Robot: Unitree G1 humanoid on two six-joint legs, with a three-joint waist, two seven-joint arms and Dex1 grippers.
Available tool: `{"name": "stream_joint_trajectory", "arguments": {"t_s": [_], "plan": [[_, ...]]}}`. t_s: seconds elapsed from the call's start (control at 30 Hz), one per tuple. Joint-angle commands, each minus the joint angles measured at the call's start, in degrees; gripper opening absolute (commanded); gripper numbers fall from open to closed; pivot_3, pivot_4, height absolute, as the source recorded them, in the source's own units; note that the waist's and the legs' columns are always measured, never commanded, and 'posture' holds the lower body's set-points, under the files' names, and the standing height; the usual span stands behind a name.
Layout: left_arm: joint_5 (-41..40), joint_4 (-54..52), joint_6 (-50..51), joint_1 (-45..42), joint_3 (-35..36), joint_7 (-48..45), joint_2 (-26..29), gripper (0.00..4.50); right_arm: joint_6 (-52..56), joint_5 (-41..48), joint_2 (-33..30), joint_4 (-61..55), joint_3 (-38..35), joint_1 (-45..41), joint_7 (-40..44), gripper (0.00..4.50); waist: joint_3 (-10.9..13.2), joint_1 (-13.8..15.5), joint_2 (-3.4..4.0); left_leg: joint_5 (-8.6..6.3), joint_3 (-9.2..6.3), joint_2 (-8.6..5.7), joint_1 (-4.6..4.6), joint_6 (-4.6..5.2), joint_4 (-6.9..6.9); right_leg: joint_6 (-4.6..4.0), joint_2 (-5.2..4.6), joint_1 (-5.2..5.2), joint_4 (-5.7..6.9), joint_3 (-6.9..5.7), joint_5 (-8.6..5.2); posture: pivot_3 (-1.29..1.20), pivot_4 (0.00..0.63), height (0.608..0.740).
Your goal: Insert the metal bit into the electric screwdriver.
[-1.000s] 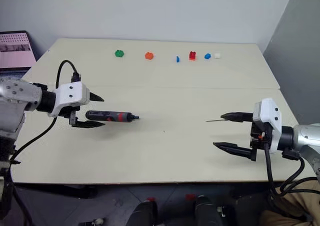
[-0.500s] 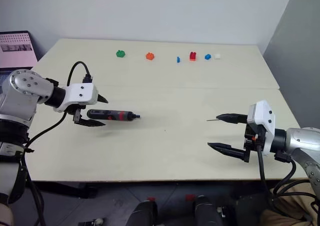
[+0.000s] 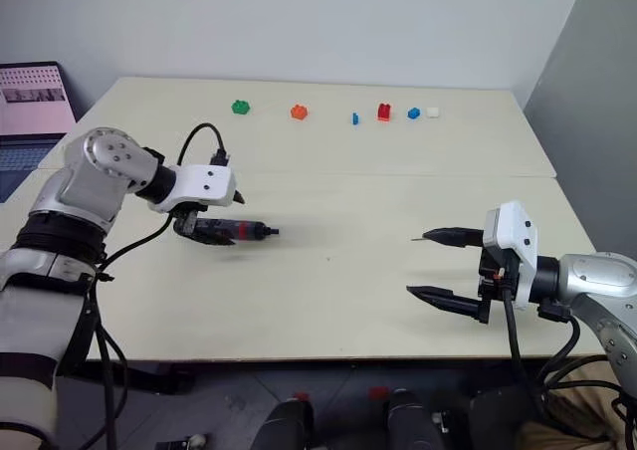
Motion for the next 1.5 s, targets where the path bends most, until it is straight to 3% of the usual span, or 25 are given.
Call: {"name": "stream_joint_trajectory", "arguments": {"t_s": [0.03,0.43,1.1,1.2,1.5], "plan": [[2.3,3.0,-1.5,-3.4,-1.2,0.5,-1.1,4.47,-0.8,1.1,0.3,-0.6,-0.5,-1.6,0.0,4.50,0.0,0.0,-0.01,0.00,0.00,0.00,0.00,0.00,0.00,0.00,0.00,0.00,0.00,0.00,0.00,0.00,0.150,0.740],[10.7,13.5,-1.7,-8.3,-6.1,7.7,-8.9,4.47,-0.2,1.6,-1.1,3.3,2.7,-6.7,5.5,4.50,0.1,0.0,-0.11,0.00,-0.03,-0.01,-0.03,0.00,0.01,0.09,0.01,-0.01,-0.01,0.00,0.05,0.00,0.150,0.740],[16.2,21.9,-2.3,-10.9,-8.4,13.4,-13.2,4.47,-0.1,0.1,-2.9,6.5,3.9,-10.0,9.8,4.50,0.1,0.0,-0.12,0.00,-0.08,-0.02,-0.04,0.00,-0.01,0.14,0.04,-0.03,0.02,-0.01,0.08,0.00,0.150,0.740],[17.4,22.8,-2.9,-11.6,-9.2,14.0,-13.3,4.06,0.0,0.1,-3.1,6.4,3.7,-9.9,9.8,4.50,0.1,0.0,-0.12,0.00,-0.08,-0.02,-0.03,0.00,-0.01,0.13,0.03,-0.02,0.03,-0.01,0.08,0.00,0.150,0.740],[18.7,23.8,-3.8,-12.3,-10.2,13.5,-13.7,2.05,-0.1,-0.1,-3.6,7.1,3.5,-9.9,10.1,4.50,0.1,0.0,-0.12,0.00,-0.09,-0.02,-0.03,0.00,-0.02,0.14,0.04,-0.03,0.04,-0.01,0.08,0.00,0.150,0.740]]}}
